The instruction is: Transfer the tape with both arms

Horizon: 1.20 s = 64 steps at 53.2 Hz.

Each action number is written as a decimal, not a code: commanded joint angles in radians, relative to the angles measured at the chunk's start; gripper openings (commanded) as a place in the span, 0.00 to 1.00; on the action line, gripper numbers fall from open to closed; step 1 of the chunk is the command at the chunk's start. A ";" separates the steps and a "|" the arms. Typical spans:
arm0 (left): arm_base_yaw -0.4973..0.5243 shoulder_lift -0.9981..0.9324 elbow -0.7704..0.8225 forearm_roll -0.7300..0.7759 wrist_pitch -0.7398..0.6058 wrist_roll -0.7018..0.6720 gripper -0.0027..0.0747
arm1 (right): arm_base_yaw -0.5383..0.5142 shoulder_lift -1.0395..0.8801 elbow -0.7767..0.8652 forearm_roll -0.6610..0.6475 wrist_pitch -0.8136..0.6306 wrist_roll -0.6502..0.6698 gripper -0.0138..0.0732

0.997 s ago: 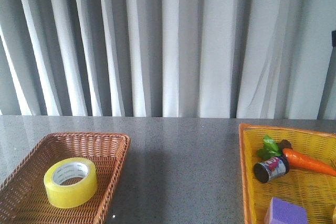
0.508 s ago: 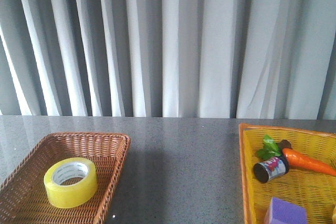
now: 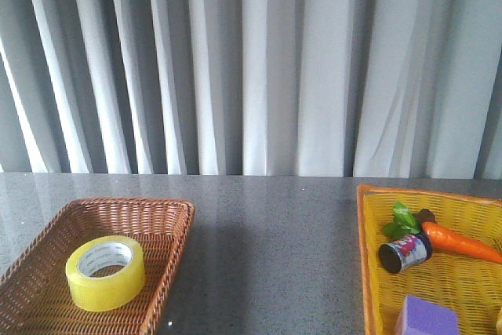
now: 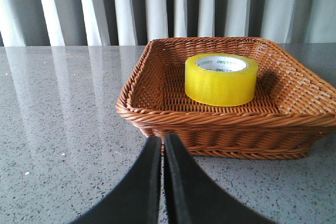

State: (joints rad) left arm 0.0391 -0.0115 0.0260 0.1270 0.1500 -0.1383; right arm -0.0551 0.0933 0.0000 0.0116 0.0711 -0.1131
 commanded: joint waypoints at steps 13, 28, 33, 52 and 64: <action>0.000 -0.017 -0.023 -0.008 -0.078 -0.002 0.03 | -0.004 -0.121 0.034 -0.050 0.029 0.037 0.15; 0.000 -0.017 -0.023 -0.008 -0.078 -0.002 0.03 | -0.004 -0.119 0.034 -0.077 0.029 0.037 0.15; 0.000 -0.017 -0.023 -0.008 -0.078 -0.002 0.03 | -0.004 -0.119 0.034 -0.067 0.029 0.041 0.15; 0.000 -0.017 -0.023 -0.008 -0.078 -0.002 0.03 | -0.004 -0.119 0.034 -0.026 0.000 0.042 0.15; 0.000 -0.017 -0.023 -0.008 -0.078 -0.002 0.03 | -0.004 -0.119 0.034 -0.027 -0.071 0.042 0.15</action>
State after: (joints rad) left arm 0.0391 -0.0115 0.0260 0.1270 0.1500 -0.1379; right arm -0.0551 -0.0113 0.0250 -0.0139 0.0883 -0.0694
